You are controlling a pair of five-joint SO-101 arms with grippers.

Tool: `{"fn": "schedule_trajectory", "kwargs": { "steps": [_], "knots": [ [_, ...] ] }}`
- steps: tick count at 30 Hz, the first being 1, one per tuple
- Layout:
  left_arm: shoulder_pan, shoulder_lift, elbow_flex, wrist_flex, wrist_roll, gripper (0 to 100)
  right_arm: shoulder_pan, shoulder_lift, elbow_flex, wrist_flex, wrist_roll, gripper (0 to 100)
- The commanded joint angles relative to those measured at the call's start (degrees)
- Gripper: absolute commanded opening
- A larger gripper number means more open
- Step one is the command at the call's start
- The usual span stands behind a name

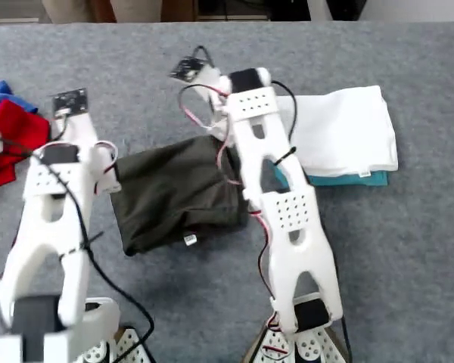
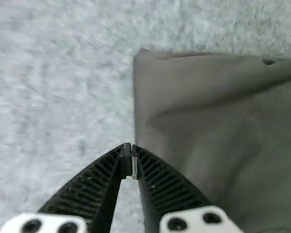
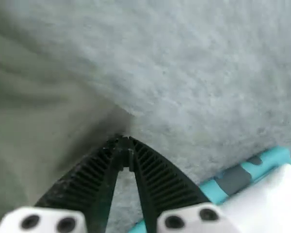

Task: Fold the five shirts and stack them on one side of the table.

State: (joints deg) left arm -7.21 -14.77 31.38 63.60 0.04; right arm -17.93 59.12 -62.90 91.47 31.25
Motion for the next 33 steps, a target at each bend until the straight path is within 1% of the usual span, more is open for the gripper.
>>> {"fn": "schedule_trajectory", "kwargs": {
  "steps": [1,5,8,10,12,14,16,20,24,27,33],
  "knots": [
    [3.3,7.7,-5.8,-1.8,1.1,2,1.5,0.0,-3.6,-1.2,-0.4,0.2],
    [4.6,16.8,-10.3,-4.1,3.2,2,-0.2,0.1,-9.2,-1.1,-0.5,0.2],
    [4.3,21.3,-14.1,-2.0,3.3,2,-1.3,-0.6,-14.4,3.6,-0.4,0.2],
    [4.1,22.0,-15.6,-0.6,3.5,2,-2.1,-1.5,-19.7,10.9,1.0,0.2],
    [4.1,22.0,-16.3,-0.4,3.6,2,-1.9,-3.7,-20.8,11.3,0.5,0.1],
    [4.1,22.0,-16.6,-0.4,3.6,2,-1.6,-9.5,-18.9,11.3,0.0,0.2],
    [4.1,22.0,-16.6,-0.4,3.6,2,-2.2,-16.7,-11.2,11.3,0.2,0.2],
    [4.0,22.0,-16.1,-0.3,3.6,2,-5.7,-33.3,12.8,10.9,0.5,0.2],
    [4.0,22.0,-16.4,-0.3,3.3,2,-7.5,-45.6,34.8,6.2,1.0,0.2],
    [3.7,22.0,-16.1,-0.3,3.2,2,-8.2,-51.3,48.5,2.2,4.1,0.2],
    [2.0,22.0,-16.0,-0.2,3.2,2,-8.5,-55.5,68.2,-7.5,4.4,0.2]
  ]
}}
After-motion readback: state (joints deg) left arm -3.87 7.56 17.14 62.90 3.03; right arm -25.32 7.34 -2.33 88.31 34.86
